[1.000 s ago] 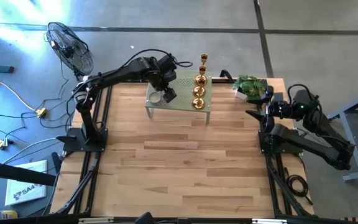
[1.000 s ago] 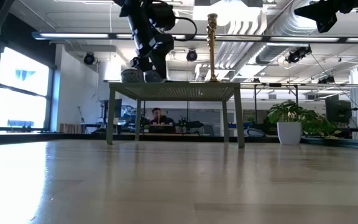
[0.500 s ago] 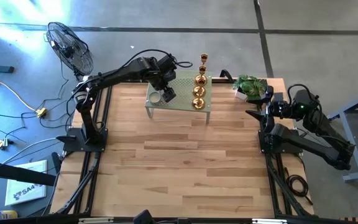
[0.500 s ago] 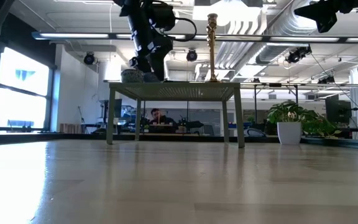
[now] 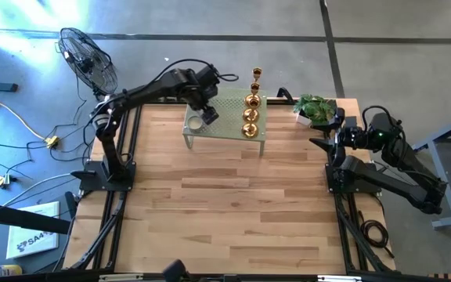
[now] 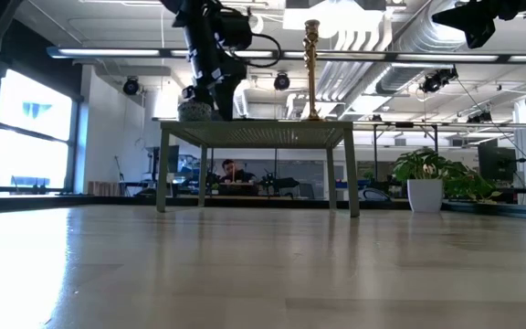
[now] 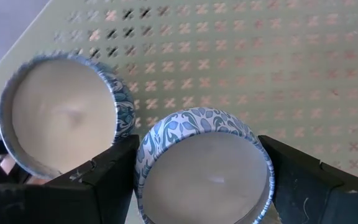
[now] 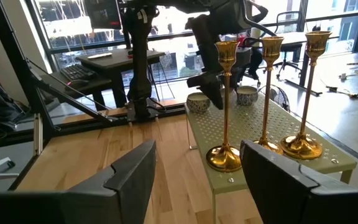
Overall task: Stock candles and holders on shelf
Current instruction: Align the light blue scented candle with the other scented candles on the shelf, then return to Home Position
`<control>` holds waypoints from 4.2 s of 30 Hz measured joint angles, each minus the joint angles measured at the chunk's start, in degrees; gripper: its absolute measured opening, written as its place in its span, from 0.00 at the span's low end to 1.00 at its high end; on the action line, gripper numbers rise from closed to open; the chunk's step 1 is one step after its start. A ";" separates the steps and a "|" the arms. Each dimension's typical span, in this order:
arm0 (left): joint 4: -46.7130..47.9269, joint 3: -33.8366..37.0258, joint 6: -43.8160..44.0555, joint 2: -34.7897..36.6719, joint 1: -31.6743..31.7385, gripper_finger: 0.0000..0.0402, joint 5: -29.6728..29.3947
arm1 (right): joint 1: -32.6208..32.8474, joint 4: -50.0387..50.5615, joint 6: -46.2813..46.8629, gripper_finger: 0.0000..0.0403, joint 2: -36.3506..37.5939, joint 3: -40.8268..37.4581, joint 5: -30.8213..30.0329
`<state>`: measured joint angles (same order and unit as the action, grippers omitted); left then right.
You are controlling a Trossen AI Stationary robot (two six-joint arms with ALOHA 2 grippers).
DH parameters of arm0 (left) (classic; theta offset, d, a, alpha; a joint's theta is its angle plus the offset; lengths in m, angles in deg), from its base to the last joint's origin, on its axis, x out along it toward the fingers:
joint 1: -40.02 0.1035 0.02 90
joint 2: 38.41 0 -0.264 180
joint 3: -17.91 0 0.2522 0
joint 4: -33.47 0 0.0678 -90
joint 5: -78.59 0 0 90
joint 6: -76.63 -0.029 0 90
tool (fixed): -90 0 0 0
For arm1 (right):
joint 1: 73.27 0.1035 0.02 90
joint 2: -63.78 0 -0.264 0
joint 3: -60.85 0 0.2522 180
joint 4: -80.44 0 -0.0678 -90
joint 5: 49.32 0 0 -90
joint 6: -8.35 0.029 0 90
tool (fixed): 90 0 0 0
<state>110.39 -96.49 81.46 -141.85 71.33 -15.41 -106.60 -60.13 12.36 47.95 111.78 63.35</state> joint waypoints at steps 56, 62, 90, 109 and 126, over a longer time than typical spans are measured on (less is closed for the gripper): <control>6.84 -4.34 1.46 0.09 0.94 0.99 -3.12 | 0.00 0.20 -0.42 0.56 0.00 0.00 -0.02; 14.20 -9.34 1.35 0.09 0.94 0.99 -4.50 | -0.01 0.20 -0.42 0.56 -0.02 0.00 0.00; 23.75 -34.36 5.93 6.45 -19.58 0.99 -16.06 | 0.01 -13.92 0.43 0.56 -0.02 8.49 0.70; 26.89 -34.35 18.11 30.93 -39.49 0.99 -32.30 | 0.01 21.32 -13.16 0.56 -2.98 42.02 -12.24; 26.87 -34.27 14.76 38.47 -43.74 0.99 -35.57 | 2.18 57.56 -7.10 0.38 -2.95 69.73 -37.60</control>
<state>137.27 -130.76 96.22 -103.38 27.60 -50.97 -104.42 -2.57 5.26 45.00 181.51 25.76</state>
